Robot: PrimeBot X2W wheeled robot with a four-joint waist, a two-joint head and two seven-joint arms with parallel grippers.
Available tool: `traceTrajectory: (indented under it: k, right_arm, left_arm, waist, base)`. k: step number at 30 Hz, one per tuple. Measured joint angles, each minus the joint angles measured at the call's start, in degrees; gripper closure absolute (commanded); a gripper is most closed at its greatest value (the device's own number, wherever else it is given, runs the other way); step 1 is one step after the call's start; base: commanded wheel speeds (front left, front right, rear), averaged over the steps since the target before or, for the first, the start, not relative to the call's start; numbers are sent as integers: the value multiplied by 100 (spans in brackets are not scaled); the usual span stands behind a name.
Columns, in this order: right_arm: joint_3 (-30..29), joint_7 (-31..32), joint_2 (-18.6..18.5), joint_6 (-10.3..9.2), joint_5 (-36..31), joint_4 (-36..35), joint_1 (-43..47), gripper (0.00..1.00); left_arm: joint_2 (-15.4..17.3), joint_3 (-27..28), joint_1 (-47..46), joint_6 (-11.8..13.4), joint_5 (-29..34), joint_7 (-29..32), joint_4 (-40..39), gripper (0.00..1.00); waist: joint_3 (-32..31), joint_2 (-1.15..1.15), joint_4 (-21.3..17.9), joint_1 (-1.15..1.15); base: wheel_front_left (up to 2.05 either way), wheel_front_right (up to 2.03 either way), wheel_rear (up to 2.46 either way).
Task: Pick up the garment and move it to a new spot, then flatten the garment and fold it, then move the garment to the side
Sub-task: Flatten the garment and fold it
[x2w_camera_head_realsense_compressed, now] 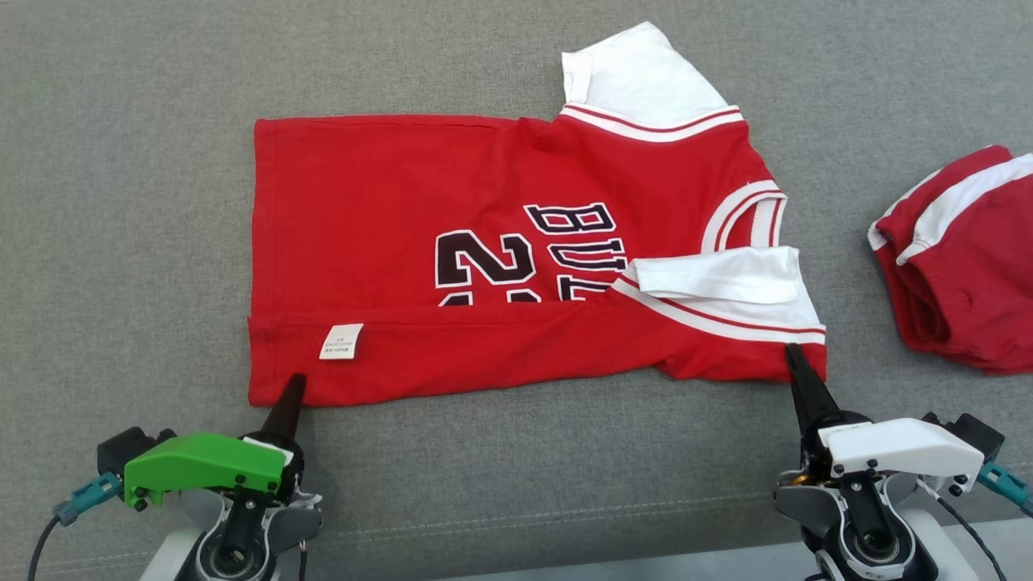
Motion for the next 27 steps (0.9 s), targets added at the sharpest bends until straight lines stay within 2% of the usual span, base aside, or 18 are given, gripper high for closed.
traceTrajectory:
  k: [16, 27]
  right_arm:
    - [-148, 148, -357, 37, -23, 112, 35, 100]
    - [-241, 138, -399, 82, -22, -263, 536, 100]
  left_arm:
    - [-54, 199, 38, -347, 0, -255, -45, 100]
    - [-131, 261, 656, -353, 2, -408, -342, 100]
  waist:
    - [-147, 0, -37, 0]
    - [-267, 0, 112, 0]
  base:
    - [0, 0, 0]
    - [0, 0, 0]
